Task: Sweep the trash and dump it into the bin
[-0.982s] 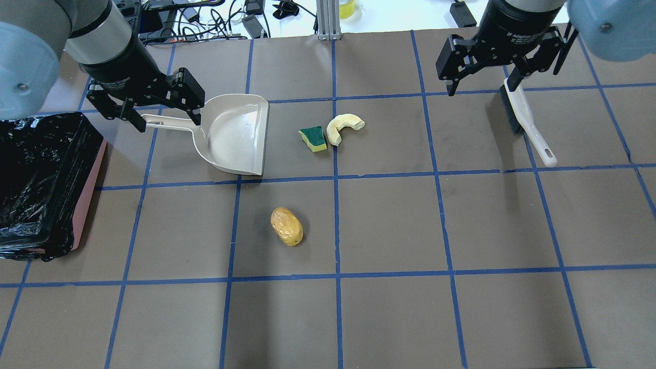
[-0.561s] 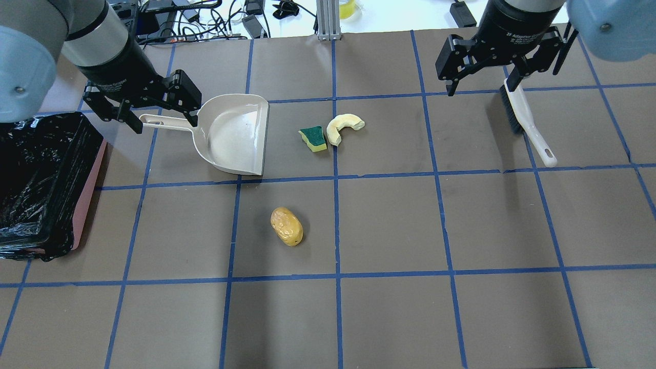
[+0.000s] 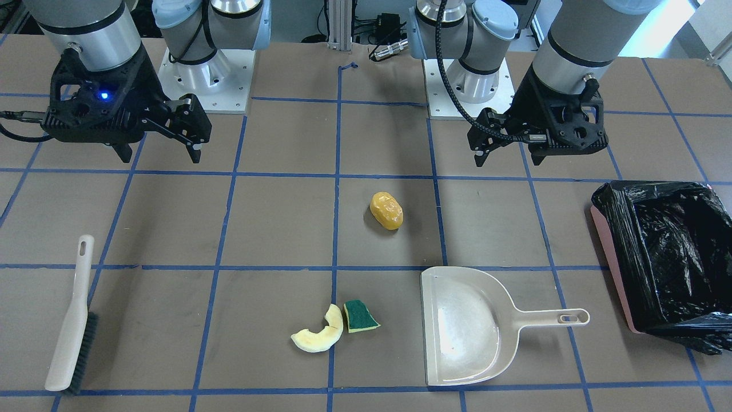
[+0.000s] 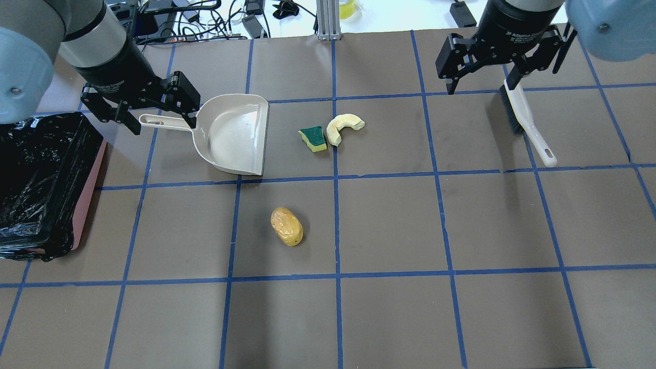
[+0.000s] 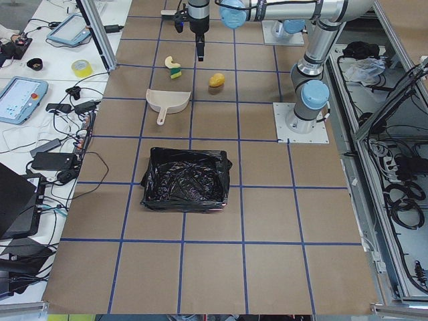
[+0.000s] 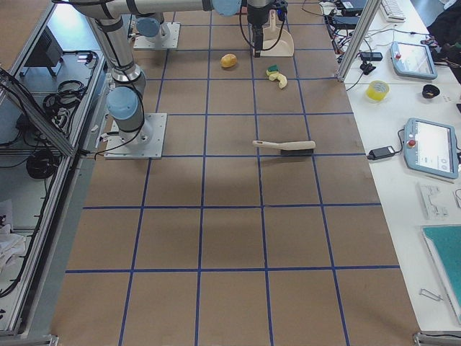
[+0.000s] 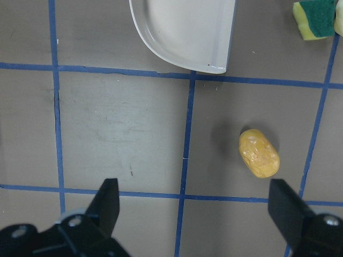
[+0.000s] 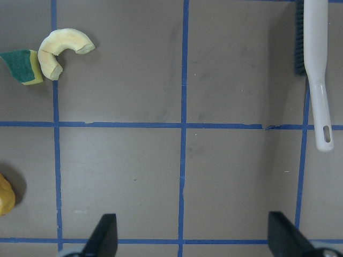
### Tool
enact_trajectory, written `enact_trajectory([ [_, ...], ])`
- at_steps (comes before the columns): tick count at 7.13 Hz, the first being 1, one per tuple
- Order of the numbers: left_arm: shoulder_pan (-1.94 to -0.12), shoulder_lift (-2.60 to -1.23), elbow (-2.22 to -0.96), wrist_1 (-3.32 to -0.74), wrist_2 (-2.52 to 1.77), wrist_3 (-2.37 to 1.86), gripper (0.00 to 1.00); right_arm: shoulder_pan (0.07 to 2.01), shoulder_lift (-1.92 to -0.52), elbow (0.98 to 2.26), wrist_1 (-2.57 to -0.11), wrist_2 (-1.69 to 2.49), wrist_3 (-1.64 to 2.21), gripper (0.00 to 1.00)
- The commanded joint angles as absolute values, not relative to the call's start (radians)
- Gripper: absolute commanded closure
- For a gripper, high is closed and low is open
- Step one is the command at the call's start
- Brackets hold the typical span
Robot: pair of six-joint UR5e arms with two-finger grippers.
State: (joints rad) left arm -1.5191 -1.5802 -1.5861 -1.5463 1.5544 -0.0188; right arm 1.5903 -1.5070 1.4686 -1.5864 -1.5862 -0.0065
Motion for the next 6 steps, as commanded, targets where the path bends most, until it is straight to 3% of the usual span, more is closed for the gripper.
enact_trajectory([
  [1,-1.517,-1.580,-1.586,-1.545,1.555,-0.018,0.00,1.541,-1.458,1.468,-1.609,-1.582,-0.047,0.00],
  [6,-1.467,-1.660,-1.597,-1.368,1.571,-0.402,0.00,1.306,-1.216,1.468,-1.796,-1.586,-0.322,0.00],
])
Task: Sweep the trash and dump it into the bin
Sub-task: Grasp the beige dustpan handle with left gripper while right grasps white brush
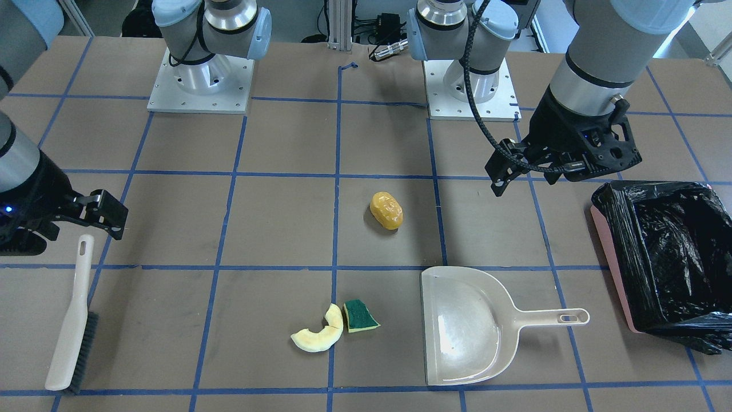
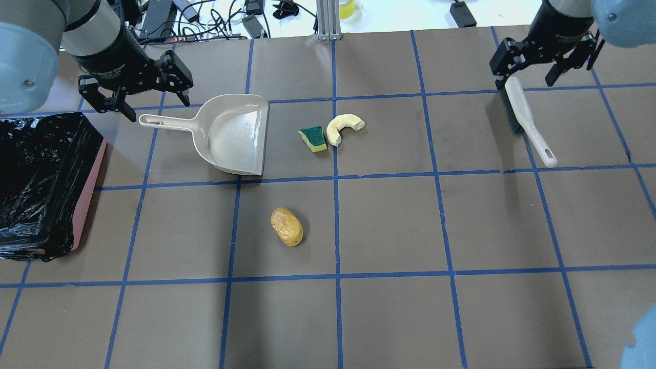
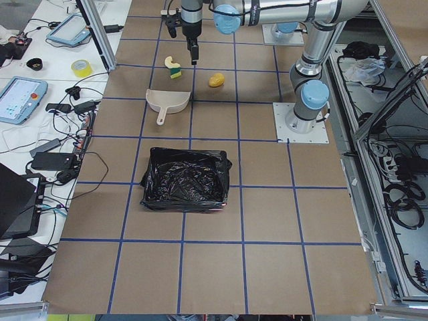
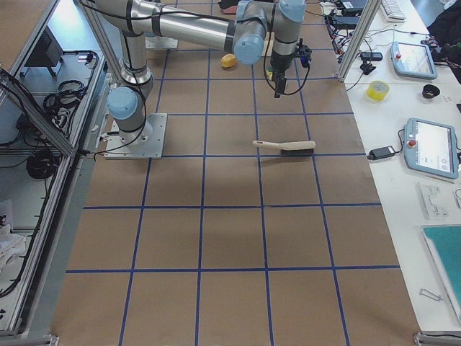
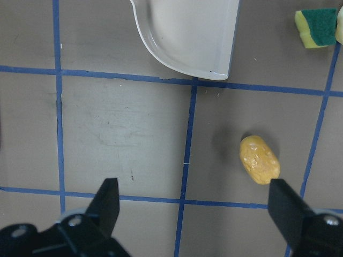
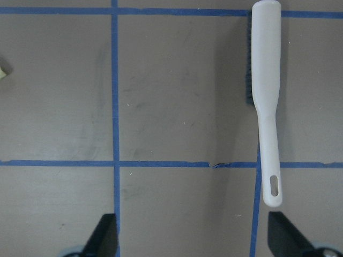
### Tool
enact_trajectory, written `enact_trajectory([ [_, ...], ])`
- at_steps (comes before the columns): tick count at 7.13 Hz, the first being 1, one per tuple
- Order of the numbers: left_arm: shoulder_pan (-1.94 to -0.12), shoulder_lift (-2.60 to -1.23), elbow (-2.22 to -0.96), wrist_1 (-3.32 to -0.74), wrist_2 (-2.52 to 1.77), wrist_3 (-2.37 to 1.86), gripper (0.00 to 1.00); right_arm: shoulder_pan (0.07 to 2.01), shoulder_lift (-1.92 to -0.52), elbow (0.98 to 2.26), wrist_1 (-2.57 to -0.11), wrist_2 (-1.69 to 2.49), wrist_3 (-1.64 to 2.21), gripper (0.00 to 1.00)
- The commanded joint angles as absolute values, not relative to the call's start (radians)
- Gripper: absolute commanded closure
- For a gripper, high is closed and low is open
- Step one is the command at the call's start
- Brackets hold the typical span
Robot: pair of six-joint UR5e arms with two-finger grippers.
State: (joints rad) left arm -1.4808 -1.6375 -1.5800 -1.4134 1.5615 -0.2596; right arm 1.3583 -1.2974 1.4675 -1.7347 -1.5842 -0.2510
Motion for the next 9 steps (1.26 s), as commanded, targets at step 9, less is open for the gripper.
enact_trajectory([
  [9,-1.450,-2.043,-1.500,-1.007,1.771,-1.124,0.01,1.238,-1.101,1.592,-1.856,-1.701,-0.416,0.11],
])
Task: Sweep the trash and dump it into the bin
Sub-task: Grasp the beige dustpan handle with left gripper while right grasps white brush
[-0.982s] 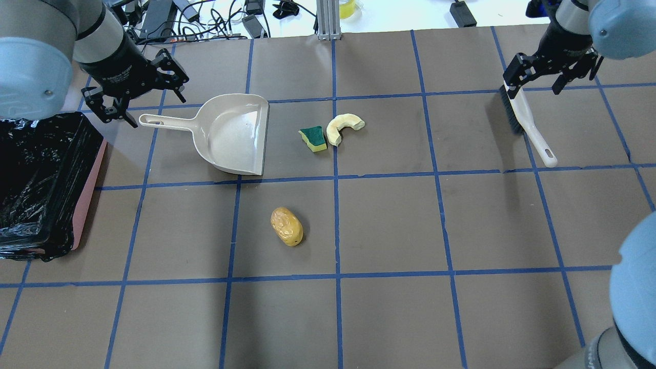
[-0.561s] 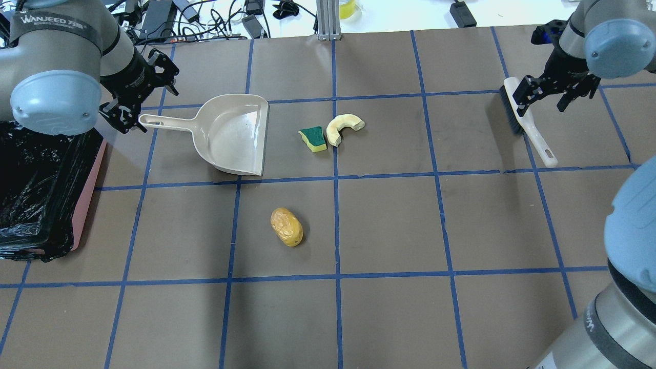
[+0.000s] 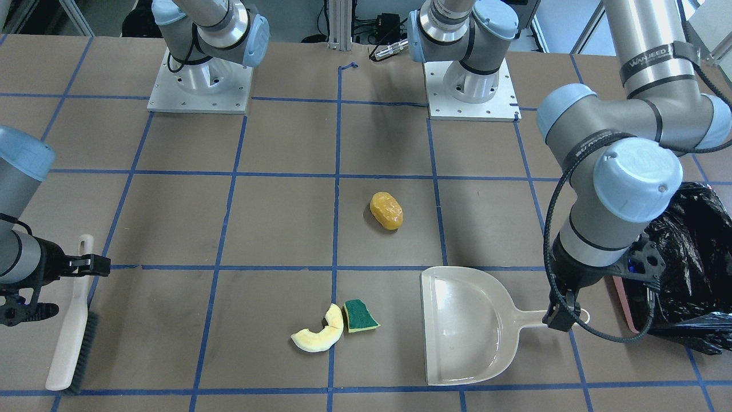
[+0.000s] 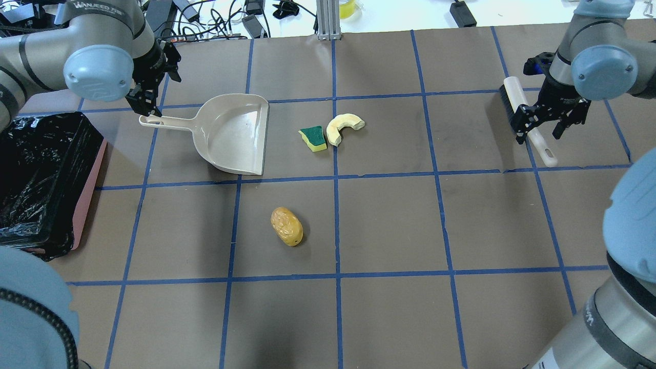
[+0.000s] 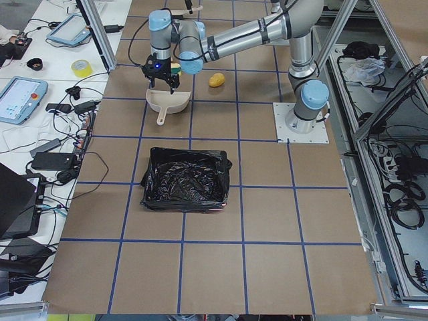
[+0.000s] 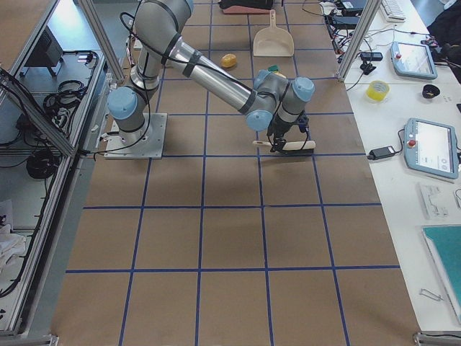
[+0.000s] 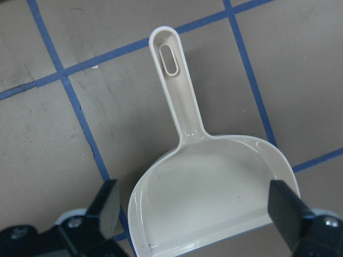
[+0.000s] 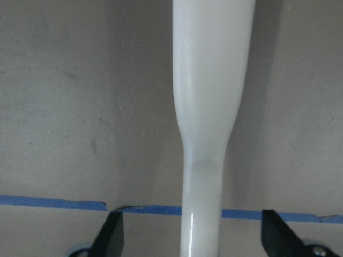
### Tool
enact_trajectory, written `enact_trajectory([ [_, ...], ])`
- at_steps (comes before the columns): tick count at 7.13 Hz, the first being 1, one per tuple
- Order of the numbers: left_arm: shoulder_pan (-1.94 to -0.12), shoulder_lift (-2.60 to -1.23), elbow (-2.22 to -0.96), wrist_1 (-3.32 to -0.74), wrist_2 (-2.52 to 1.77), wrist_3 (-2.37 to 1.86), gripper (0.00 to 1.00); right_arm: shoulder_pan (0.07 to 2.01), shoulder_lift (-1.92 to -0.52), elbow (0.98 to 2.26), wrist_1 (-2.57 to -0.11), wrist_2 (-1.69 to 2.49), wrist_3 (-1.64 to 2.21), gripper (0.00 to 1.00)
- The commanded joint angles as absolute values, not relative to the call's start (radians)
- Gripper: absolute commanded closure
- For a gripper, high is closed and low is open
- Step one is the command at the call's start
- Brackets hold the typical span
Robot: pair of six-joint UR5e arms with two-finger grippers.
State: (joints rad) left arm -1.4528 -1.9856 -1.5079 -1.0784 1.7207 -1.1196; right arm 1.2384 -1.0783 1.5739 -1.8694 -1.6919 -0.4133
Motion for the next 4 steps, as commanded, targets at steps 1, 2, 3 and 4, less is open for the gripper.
enact_trajectory([
  [1,-1.434,-2.074,-1.503,-1.003,1.772,-1.135,0.00,1.238,-1.115,1.607,-1.871,-1.701,-0.443,0.14],
  [2,-1.399,-2.091,-1.505,-1.003,1.772,-1.128,0.00,1.235,-1.120,1.611,-1.867,-1.700,-0.474,0.18],
  [3,-1.358,-2.104,-1.515,-1.003,1.767,-1.137,0.00,1.214,-1.120,1.615,-1.870,-1.691,-0.477,0.23],
  [4,-1.347,-2.123,-1.520,-1.002,1.773,-1.140,0.00,1.207,-1.120,1.630,-1.874,-1.687,-0.473,0.24],
])
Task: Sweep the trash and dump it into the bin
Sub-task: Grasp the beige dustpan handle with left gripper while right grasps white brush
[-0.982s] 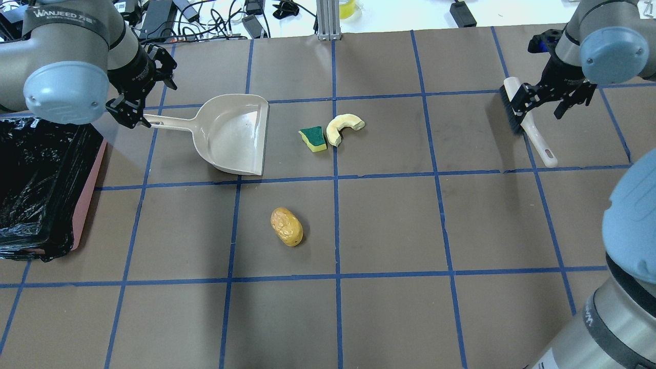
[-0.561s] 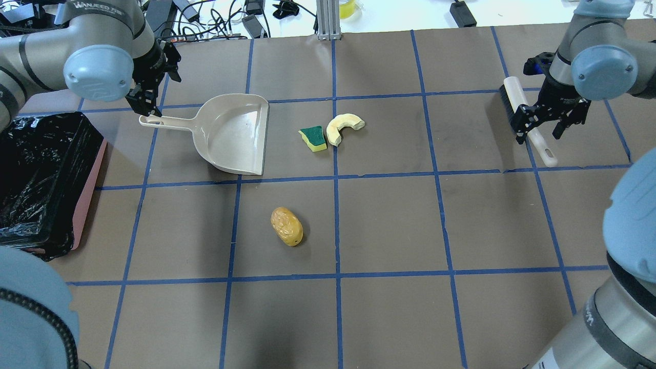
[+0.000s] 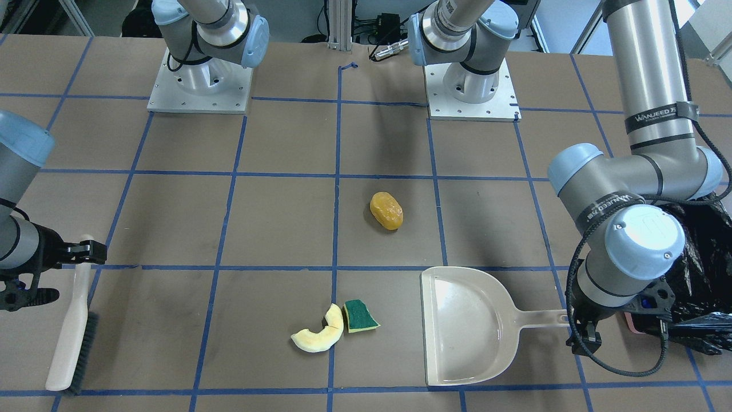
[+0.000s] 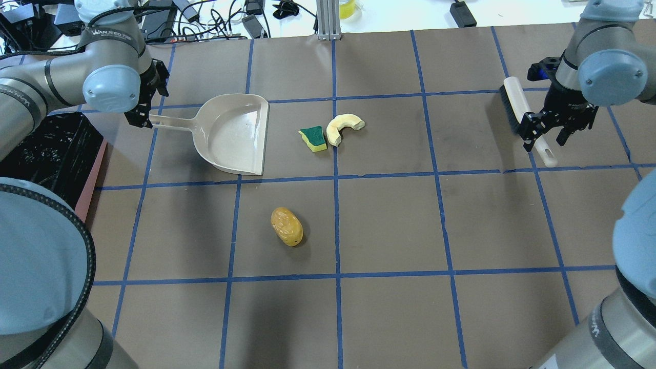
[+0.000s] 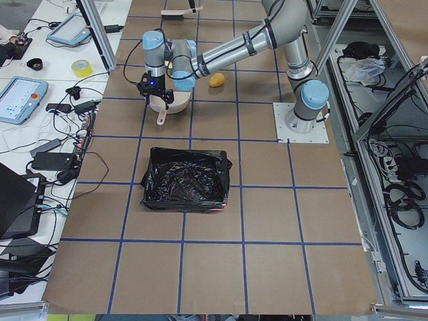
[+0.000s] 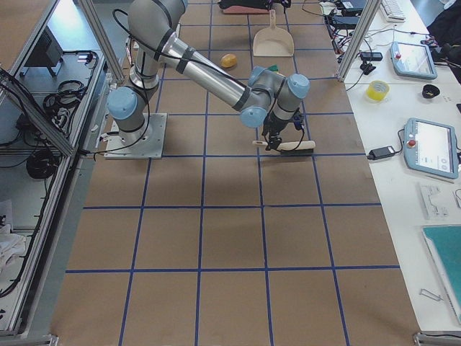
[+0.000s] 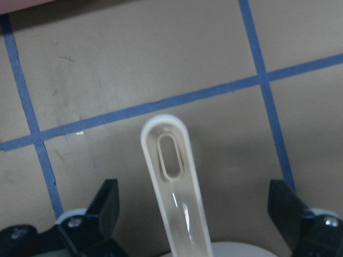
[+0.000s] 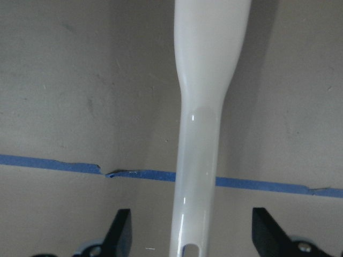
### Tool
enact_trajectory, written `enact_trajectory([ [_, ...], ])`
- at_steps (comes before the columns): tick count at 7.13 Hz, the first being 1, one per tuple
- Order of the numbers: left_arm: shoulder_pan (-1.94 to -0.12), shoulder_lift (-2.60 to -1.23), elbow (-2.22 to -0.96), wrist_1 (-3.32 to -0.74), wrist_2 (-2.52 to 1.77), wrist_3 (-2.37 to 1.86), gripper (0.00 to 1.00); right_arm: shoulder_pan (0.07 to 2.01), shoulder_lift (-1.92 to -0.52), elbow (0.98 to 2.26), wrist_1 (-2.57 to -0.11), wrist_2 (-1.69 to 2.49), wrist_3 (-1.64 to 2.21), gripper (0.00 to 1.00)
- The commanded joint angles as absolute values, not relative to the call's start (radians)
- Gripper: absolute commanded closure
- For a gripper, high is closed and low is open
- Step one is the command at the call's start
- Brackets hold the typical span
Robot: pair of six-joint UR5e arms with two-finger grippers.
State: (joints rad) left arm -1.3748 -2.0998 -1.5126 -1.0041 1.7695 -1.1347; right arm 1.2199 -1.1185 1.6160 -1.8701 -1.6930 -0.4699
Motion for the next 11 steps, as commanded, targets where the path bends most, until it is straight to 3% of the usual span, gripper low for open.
enact_trajectory([
  [1,-1.345,-2.129,-1.520,-1.002,1.769,-1.176,0.00,1.209,-1.120,1.650,-1.879,-1.684,-0.468,0.26],
  [3,-1.348,-2.125,-1.516,-1.003,1.756,-1.215,0.00,1.209,-1.120,1.654,-1.878,-1.683,-0.463,0.29],
  [5,-1.353,-2.131,-1.523,-1.002,1.668,-1.279,0.00,1.209,-1.120,1.651,-1.878,-1.683,-0.459,0.51],
  [7,-1.353,-2.129,-1.526,-1.002,1.658,-1.285,0.03,1.209,-1.120,1.646,-1.885,-1.683,-0.460,0.56],
  [9,-1.353,-2.128,-1.526,-1.002,1.657,-1.279,0.18,1.209,-1.120,1.643,-1.885,-1.683,-0.460,0.73],
  [10,-1.353,-2.131,-1.526,-1.002,1.657,-1.279,0.33,1.209,-1.120,1.643,-1.884,-1.683,-0.462,0.77],
  [11,-1.353,-2.131,-1.526,-1.002,1.645,-1.284,0.71,1.209,-1.120,1.643,-1.884,-1.683,-0.462,0.80],
])
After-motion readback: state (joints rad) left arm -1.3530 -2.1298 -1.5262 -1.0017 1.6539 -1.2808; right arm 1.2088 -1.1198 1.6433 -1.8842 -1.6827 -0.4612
